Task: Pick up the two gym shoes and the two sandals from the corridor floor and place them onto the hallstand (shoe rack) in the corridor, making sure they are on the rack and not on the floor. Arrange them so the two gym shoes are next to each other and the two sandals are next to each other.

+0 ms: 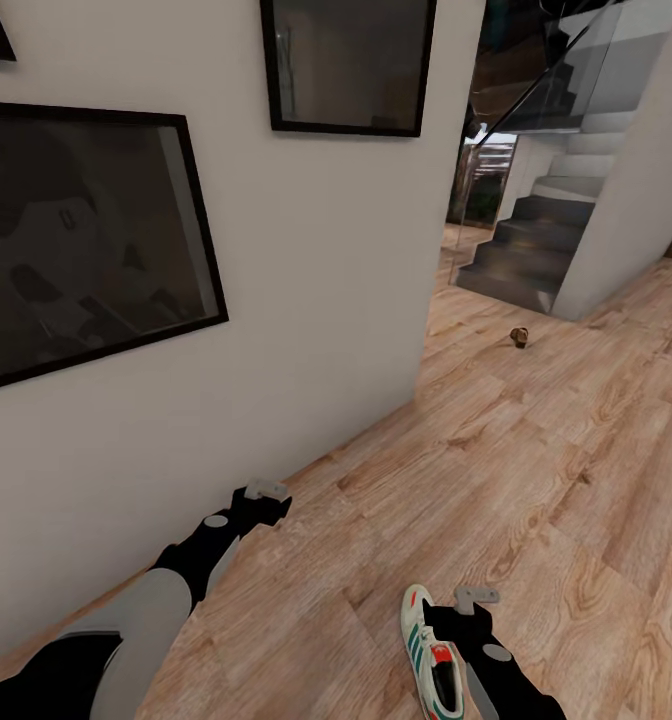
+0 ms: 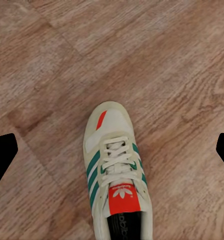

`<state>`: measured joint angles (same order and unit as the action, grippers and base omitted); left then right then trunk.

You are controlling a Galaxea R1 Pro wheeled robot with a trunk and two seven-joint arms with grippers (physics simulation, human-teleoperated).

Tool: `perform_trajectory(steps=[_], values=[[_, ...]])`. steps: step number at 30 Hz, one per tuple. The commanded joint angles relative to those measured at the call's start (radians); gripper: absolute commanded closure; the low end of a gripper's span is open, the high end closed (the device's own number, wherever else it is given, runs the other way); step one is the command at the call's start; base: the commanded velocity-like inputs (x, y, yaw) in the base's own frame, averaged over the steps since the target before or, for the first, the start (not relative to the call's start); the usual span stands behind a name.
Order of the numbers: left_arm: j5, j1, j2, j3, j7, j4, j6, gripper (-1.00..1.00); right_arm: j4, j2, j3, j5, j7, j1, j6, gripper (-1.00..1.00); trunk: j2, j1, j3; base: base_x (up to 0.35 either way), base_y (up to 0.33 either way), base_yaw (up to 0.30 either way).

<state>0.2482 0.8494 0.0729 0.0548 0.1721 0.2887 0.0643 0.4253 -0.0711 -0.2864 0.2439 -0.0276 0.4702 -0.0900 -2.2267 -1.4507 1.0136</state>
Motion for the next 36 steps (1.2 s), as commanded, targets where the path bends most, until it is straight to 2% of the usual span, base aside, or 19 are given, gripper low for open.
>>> perform_trajectory(steps=[1, 10, 12, 15, 23, 24, 27, 36], values=[[0.009, 0.001, 0.001, 0.006, 0.003, 0.0, 0.004, -1.0, 0.0, -0.001, -0.008, 0.01, -0.003, 0.001, -0.004, -1.0, 0.0, 0.0, 0.001, 0.004, -0.002, 0.0], [0.01, 0.009, 0.01, 0.003, 0.004, 0.001, 0.003, -1.0, 0.002, 0.0, -0.009, 0.009, 0.001, 0.001, -0.004, -1.0, 0.0, 0.0, 0.001, 0.001, -0.001, 0.0], [0.01, 0.011, 0.013, 0.001, 0.004, 0.001, 0.002, -1.0, 0.002, 0.0, -0.009, 0.009, 0.003, 0.001, -0.004, -1.0, -0.014, -0.007, 0.007, 0.0, 0.0, 0.0], [0.01, 0.015, 0.026, -0.011, 0.026, 0.018, -0.001, -1.0, 0.003, 0.0, -0.008, 0.009, 0.004, 0.001, -0.004, -1.0, -0.035, -0.019, 0.018, 0.0, 0.0, 0.0], [0.009, 0.014, 0.031, -0.015, 0.076, 0.08, -0.01, -1.0, 0.001, 0.0, -0.008, 0.009, 0.003, 0.001, -0.004, -1.0, -0.091, -0.05, 0.055, 0.0, 0.0, 0.0], [0.009, 0.015, 0.032, -0.015, 0.087, 0.1, -0.038, -1.0, 0.0, 0.0, -0.008, 0.009, 0.003, 0.001, -0.004, -1.0, -0.098, -0.053, 0.059, 0.0, 0.0, 0.0], [0.008, 0.014, 0.031, -0.015, 0.094, 0.124, -0.08, -1.0, 0.0, 0.0, -0.008, 0.009, 0.003, 0.001, -0.004, -1.0, -0.119, -0.065, 0.073, 0.0, 0.0, 0.0], [0.008, 0.014, 0.031, -0.016, 0.096, 0.158, -0.101, -1.0, 0.0, 0.0, -0.008, 0.009, 0.003, 0.001, -0.004, -1.0, -0.182, -0.099, 0.116, 0.0, 0.0, 0.0]])
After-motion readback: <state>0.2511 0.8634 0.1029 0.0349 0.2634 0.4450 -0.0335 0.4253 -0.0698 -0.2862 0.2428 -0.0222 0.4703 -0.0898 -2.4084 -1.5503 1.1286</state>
